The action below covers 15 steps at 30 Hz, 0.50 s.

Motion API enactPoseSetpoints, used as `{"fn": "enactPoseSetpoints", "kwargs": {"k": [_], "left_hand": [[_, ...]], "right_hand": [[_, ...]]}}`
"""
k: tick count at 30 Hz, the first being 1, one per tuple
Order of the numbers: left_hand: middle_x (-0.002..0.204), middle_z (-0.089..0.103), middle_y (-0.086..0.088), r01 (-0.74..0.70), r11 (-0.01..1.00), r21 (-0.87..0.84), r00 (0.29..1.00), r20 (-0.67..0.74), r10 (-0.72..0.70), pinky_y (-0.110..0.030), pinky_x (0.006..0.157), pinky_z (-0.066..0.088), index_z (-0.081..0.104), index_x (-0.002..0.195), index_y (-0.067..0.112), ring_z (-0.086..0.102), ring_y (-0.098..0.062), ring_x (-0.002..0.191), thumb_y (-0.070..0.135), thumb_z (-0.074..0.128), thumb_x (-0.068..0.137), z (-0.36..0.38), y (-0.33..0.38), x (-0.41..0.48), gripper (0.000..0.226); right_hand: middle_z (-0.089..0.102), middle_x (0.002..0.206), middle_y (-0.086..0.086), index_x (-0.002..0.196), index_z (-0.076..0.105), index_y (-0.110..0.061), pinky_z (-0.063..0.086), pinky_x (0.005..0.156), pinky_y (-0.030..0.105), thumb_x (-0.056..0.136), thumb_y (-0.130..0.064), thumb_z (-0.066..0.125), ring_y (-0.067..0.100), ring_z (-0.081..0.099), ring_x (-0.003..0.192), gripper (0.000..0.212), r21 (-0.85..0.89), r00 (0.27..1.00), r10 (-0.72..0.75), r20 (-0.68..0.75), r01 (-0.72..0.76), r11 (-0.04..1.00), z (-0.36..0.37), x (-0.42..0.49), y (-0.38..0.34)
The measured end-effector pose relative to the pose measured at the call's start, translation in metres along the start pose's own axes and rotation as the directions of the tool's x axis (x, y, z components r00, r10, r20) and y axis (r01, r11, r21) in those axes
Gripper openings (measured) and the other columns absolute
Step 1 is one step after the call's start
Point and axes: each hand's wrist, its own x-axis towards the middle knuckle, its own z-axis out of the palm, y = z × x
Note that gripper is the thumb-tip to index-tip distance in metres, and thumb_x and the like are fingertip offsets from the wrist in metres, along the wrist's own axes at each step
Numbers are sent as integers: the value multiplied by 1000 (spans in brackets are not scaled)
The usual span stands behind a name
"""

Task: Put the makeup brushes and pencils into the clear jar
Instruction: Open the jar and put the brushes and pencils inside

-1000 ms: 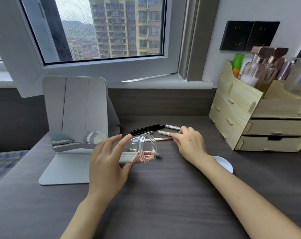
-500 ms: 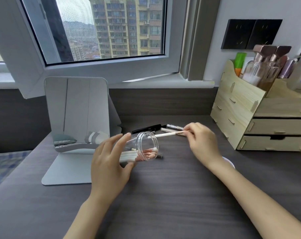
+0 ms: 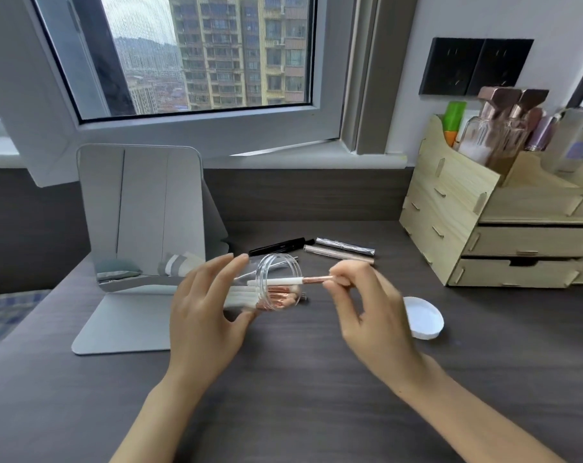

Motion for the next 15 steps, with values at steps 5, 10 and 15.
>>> {"fn": "enactPoseSetpoints", "kwargs": {"k": [5,10,15], "left_hand": [[121,60,-8,-10,1000,3,1000,-16,10,-30,89,39,49,126,19,50,-21,108,17,76,62,-2,0,1,70],[114,61,-5,102,994,-45,992,-67,-105,-10,91,31,52,122,17,51,-18,103,7,85,56,-4,3,3,75],[115,60,5,324,868,-375,915,-109,-388,-15,87,38,49,121,29,56,-15,100,18,87,59,-9,1,5,74]], "right_hand": [[65,64,6,72,64,-3,46,56,32,81,-14,68,19,56,58,14,-45,999,-6,53,9,999,21,11,3],[54,62,-5,74,68,-6,38,58,22,89,-14,56,9,46,59,21,13,996,93,-13,-93,996,22,19,9],[64,74,5,82,75,-14,40,66,27,74,-30,67,28,58,73,19,-376,933,243,264,-133,917,42,7,48]]}}
